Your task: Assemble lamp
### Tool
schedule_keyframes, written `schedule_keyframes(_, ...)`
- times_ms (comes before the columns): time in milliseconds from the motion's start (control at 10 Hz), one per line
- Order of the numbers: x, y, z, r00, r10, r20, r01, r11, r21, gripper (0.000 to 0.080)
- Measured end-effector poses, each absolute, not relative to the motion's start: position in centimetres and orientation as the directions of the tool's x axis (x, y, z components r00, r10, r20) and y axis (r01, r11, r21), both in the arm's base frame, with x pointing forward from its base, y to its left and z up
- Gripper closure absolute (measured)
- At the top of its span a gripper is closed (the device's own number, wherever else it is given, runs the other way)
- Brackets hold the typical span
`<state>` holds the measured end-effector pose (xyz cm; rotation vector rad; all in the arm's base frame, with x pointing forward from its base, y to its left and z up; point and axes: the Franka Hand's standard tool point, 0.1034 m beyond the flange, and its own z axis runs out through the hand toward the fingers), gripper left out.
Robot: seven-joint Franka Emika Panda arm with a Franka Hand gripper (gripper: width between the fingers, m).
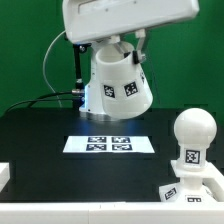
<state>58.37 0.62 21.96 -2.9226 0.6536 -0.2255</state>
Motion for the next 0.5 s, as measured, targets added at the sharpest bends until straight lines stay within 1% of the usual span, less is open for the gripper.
schedule_keyframes(100,59.9,0.7,23.5,0.885,-0.419,0.202,-0.397,-0.907,-0.142,0.0754)
schedule_keyframes(200,60.9,1.7,24.3,0.864,-0.418,0.281,-0.393,-0.908,-0.142,0.0754)
schedule_keyframes(300,60.7,1.8,23.7,0.852,-0.417,0.315,-0.389,-0.909,-0.152,0.0754)
schedule_keyframes(500,60.9,2.7,23.4,0.798,-0.433,0.419,-0.386,-0.901,-0.197,0.0754)
